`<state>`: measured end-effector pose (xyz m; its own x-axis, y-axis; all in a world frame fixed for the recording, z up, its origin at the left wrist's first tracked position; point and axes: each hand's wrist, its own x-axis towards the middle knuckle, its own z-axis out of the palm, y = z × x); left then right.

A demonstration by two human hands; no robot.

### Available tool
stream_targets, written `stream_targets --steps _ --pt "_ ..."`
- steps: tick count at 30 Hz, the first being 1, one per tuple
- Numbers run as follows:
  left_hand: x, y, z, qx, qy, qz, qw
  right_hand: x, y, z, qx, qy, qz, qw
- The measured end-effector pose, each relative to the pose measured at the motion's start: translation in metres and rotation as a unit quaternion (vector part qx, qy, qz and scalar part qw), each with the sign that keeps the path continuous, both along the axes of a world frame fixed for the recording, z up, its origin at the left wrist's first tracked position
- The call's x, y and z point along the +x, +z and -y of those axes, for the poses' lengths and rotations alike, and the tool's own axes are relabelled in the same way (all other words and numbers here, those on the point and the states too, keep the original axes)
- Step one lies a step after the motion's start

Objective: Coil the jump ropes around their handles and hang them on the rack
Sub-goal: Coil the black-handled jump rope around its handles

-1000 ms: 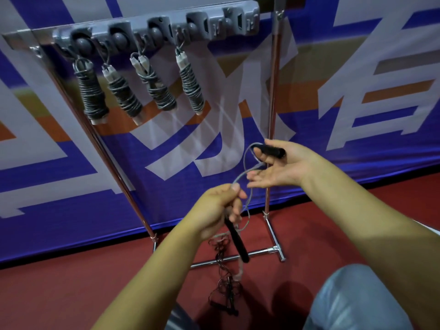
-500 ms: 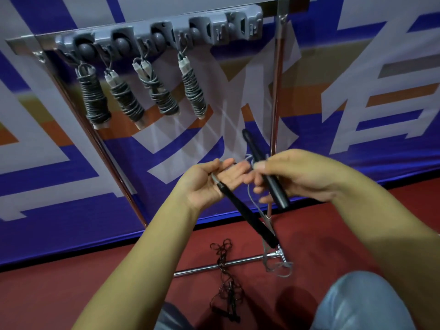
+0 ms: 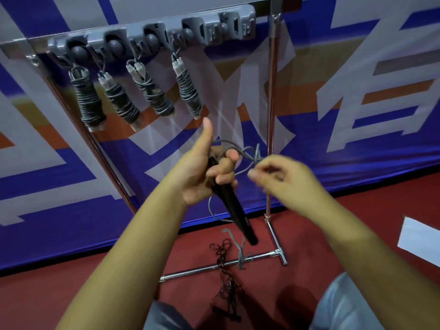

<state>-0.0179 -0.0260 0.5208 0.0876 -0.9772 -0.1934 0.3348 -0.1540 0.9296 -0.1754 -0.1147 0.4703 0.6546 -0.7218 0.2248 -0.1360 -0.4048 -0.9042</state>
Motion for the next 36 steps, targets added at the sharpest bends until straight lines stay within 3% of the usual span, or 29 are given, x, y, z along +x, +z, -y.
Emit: stream_targets --steps 2,4,9,12,15,18,22,28,36 --pt "0.005 0.008 -0.003 0.002 -0.031 0.095 0.995 0.001 -0.003 0.016 -0.027 -0.069 0.022 0.997" --pt "0.011 0.014 -0.004 -0.003 -0.059 0.149 0.987 0.005 -0.005 0.025 -0.015 -0.025 -0.013 0.999" --pt "0.027 0.018 -0.007 -0.004 -0.054 0.13 0.99 0.01 0.001 0.028 0.096 0.062 0.069 0.991" --pt "0.031 0.016 -0.009 0.006 -0.023 0.143 0.989 0.009 0.012 0.023 0.186 0.136 0.103 0.968" --pt "0.031 0.013 -0.008 0.03 0.004 0.18 0.983 0.01 0.019 0.019 0.197 0.133 0.109 0.965" --pt "0.032 0.004 -0.004 0.054 0.083 0.253 0.962 0.009 0.025 0.018 0.177 0.125 0.127 0.968" --pt "0.032 -0.008 -0.002 0.027 0.138 0.399 0.906 0.008 0.034 0.012 0.177 0.14 0.143 0.964" --pt "0.015 -0.005 -0.009 -0.067 0.003 0.354 0.933 0.009 0.042 0.006 0.131 0.154 0.144 0.969" --pt "0.004 -0.008 0.002 -0.087 0.088 0.299 0.946 0.004 0.043 0.019 0.077 0.09 0.118 0.986"
